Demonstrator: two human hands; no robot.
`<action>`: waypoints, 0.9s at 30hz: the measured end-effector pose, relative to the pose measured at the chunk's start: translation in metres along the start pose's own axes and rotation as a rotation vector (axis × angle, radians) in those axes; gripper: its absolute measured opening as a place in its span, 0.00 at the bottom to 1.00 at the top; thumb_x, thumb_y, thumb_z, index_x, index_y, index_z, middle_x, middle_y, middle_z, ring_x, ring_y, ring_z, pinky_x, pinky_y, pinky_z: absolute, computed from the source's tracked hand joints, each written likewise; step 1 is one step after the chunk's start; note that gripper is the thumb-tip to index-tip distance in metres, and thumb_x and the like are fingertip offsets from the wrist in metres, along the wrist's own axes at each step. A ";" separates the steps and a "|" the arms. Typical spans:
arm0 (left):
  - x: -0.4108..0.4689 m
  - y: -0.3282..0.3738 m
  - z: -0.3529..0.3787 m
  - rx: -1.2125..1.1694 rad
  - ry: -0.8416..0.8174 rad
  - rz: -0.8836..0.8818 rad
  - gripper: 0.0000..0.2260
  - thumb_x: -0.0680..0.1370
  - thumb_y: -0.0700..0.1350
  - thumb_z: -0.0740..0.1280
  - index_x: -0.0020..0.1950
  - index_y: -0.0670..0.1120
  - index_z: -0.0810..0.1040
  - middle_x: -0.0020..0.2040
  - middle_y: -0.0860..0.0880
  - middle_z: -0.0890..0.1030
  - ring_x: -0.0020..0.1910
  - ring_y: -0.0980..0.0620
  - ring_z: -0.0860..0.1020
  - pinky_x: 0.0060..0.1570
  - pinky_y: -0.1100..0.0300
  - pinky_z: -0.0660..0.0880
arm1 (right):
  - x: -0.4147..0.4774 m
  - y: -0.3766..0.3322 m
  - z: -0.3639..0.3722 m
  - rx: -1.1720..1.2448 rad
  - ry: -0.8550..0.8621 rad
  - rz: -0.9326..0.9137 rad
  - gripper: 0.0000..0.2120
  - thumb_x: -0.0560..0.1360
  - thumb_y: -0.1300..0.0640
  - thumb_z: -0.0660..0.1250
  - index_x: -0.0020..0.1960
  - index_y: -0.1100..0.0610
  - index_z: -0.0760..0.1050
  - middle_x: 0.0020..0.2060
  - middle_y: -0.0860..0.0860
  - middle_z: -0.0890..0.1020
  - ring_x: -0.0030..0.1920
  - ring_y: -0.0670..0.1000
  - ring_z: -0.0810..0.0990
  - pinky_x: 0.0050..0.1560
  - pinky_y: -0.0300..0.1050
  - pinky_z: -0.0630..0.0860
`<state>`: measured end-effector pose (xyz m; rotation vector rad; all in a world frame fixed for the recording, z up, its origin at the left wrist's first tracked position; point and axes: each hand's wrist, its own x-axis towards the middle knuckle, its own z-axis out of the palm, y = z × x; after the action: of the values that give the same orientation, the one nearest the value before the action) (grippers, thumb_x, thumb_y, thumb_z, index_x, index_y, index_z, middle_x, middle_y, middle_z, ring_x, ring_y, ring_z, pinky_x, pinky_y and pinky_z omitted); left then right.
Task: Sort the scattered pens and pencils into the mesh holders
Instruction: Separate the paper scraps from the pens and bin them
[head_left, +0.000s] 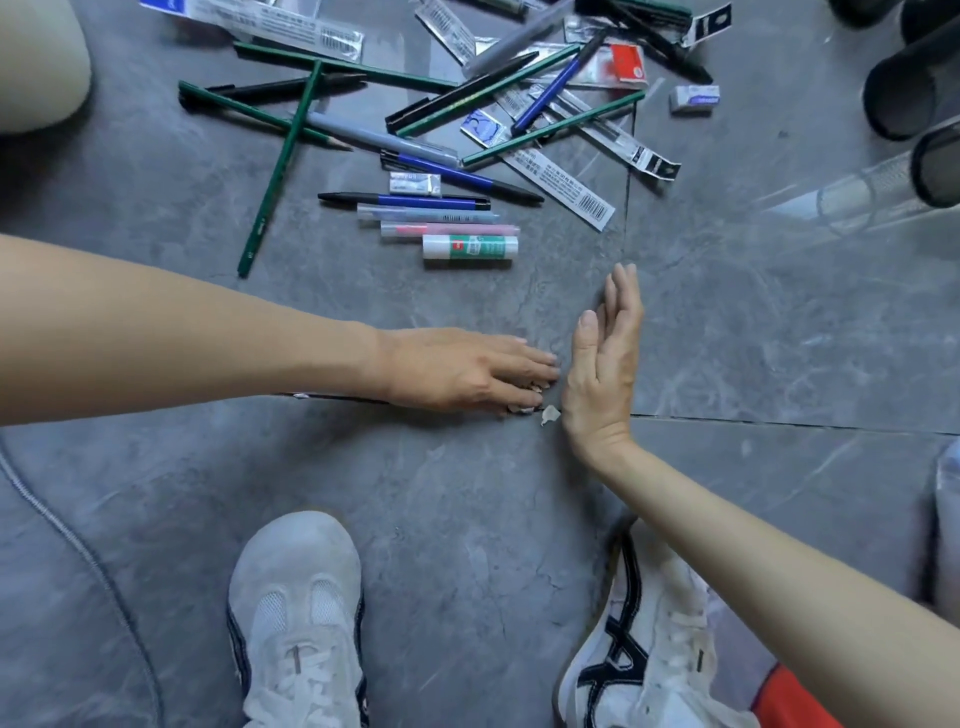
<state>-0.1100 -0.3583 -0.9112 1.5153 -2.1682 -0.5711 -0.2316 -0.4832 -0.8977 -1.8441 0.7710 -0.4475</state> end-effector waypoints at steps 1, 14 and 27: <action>-0.002 0.001 0.001 -0.027 0.015 -0.007 0.16 0.81 0.43 0.55 0.62 0.39 0.77 0.65 0.39 0.74 0.68 0.41 0.70 0.64 0.50 0.70 | 0.000 -0.001 0.000 -0.001 -0.005 -0.009 0.20 0.79 0.54 0.52 0.70 0.49 0.55 0.74 0.61 0.56 0.76 0.58 0.56 0.74 0.59 0.56; -0.016 0.014 -0.008 -0.071 0.129 0.028 0.12 0.76 0.39 0.61 0.53 0.34 0.80 0.54 0.40 0.81 0.57 0.44 0.78 0.47 0.56 0.79 | -0.015 0.003 -0.049 -0.562 -0.431 -0.418 0.17 0.70 0.49 0.69 0.53 0.57 0.73 0.51 0.53 0.69 0.52 0.52 0.70 0.56 0.43 0.65; -0.037 0.025 -0.020 -0.195 0.446 -0.469 0.07 0.73 0.37 0.66 0.43 0.36 0.83 0.44 0.43 0.84 0.45 0.53 0.77 0.45 0.58 0.75 | -0.016 0.006 -0.053 -0.597 -0.549 -0.179 0.14 0.67 0.55 0.76 0.47 0.56 0.75 0.45 0.45 0.66 0.46 0.45 0.64 0.48 0.38 0.62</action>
<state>-0.1065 -0.3170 -0.8855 1.8392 -1.3920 -0.5093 -0.2779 -0.5098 -0.8812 -2.4476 0.3751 0.2158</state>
